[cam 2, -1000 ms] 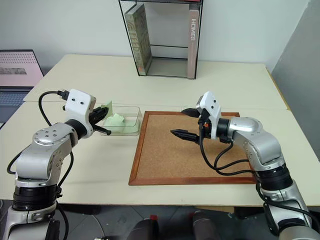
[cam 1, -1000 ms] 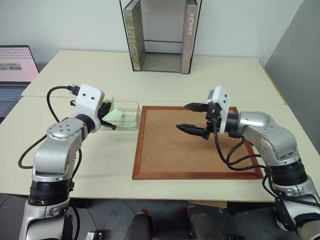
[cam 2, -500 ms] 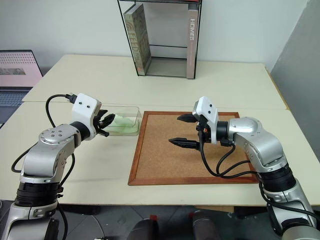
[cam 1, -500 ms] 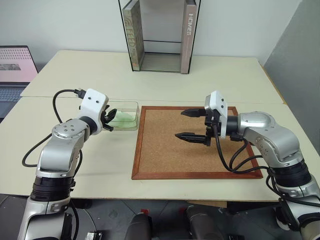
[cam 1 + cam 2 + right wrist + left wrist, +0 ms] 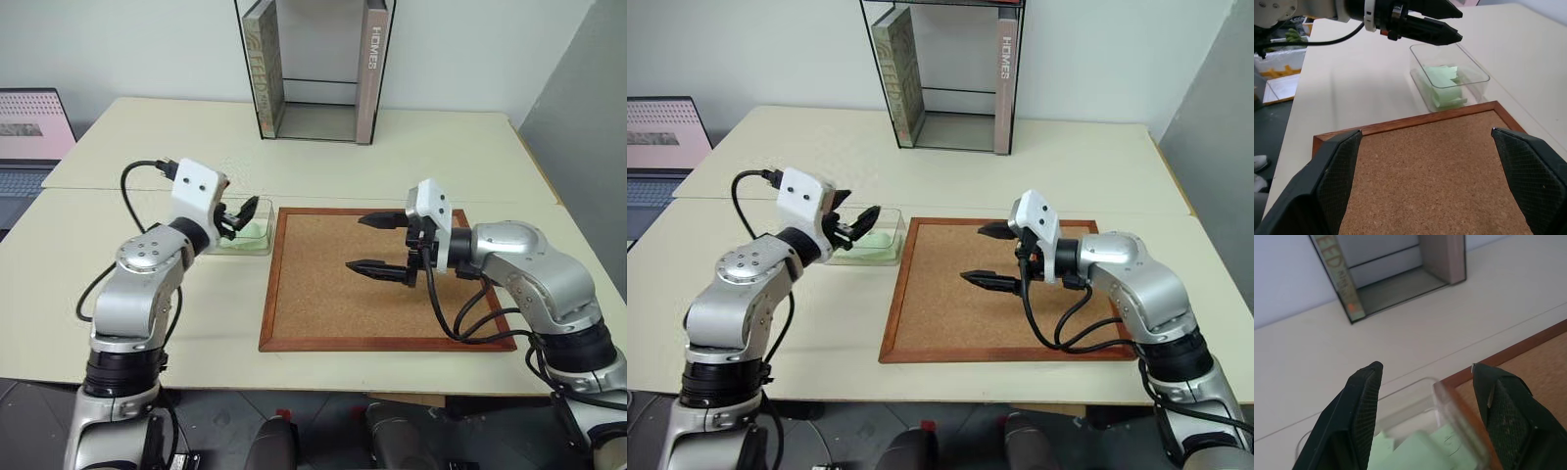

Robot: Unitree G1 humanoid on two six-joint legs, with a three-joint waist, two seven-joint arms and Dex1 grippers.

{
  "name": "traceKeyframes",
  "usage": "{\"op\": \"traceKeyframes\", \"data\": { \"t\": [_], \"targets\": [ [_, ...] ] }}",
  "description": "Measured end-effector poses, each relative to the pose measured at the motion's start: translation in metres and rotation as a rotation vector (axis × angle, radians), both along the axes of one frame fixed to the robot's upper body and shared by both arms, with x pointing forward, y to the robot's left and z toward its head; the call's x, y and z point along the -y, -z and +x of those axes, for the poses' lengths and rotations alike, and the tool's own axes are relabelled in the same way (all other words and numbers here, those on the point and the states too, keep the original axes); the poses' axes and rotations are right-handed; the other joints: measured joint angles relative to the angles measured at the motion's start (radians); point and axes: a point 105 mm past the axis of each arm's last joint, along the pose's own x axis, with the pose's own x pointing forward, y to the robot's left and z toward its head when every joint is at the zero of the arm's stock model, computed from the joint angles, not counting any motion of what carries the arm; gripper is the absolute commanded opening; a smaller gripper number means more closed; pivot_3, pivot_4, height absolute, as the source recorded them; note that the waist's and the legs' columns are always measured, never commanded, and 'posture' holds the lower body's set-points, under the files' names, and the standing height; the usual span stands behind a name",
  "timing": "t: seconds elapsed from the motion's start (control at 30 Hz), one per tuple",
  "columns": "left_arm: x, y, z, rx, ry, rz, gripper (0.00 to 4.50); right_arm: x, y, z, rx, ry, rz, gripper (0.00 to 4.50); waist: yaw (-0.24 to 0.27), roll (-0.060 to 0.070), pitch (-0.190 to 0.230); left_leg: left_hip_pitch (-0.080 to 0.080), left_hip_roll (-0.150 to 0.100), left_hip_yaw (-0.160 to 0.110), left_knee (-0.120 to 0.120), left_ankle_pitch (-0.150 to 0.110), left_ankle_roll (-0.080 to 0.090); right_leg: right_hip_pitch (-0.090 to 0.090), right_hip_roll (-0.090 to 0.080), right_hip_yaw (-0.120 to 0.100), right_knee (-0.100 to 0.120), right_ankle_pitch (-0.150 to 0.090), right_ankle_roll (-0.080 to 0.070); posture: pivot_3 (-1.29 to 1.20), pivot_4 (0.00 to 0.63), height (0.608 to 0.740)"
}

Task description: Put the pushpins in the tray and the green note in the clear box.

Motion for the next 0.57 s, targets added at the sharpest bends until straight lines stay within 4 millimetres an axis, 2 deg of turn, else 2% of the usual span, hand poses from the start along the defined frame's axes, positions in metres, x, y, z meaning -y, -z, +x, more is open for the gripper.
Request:
{"op": "traceKeyframes", "data": {
  "t": [0.17,0.3,0.37,0.47,0.57],
  "targets": [
    [0.050,0.027,-0.020,-0.061,0.193,-0.025,3.09,0.028,0.013,-0.004,-0.010,0.213,0.073,4.50,0.001,0.000,0.000,0.000,0.000,-0.001,0.000,0.000,0.000,0.000,0.000,-0.001,0.001,0.000,0.000,0.00,0.150,0.740],
    [0.067,0.028,-0.027,-0.075,0.273,-0.094,3.09,0.042,0.045,-0.027,-0.097,0.316,0.081,4.50,0.002,0.000,0.000,0.001,0.000,-0.001,0.001,0.000,0.000,0.001,0.000,0.000,0.001,0.000,0.000,0.00,0.150,0.740],
    [0.074,0.034,-0.032,-0.101,0.318,-0.102,3.09,0.048,0.054,-0.036,-0.127,0.343,0.083,4.50,-0.003,0.000,0.000,0.003,0.000,0.002,0.001,0.000,0.000,0.001,0.000,0.001,0.001,0.000,0.000,0.00,0.150,0.740],
    [0.084,0.046,-0.044,-0.150,0.387,-0.117,3.09,0.066,0.057,-0.039,-0.113,0.424,0.090,4.50,-0.006,0.000,0.000,0.007,0.001,0.004,0.001,0.000,0.000,0.004,0.000,0.003,0.001,0.000,0.000,0.00,0.150,0.740],
    [0.088,0.051,-0.048,-0.167,0.415,-0.126,3.09,0.080,0.045,-0.033,-0.041,0.493,0.105,4.50,-0.006,0.000,0.000,0.008,0.001,0.004,0.001,0.001,0.001,0.005,0.000,0.003,0.001,-0.003,-0.006,0.00,0.150,0.740]
  ]
}}
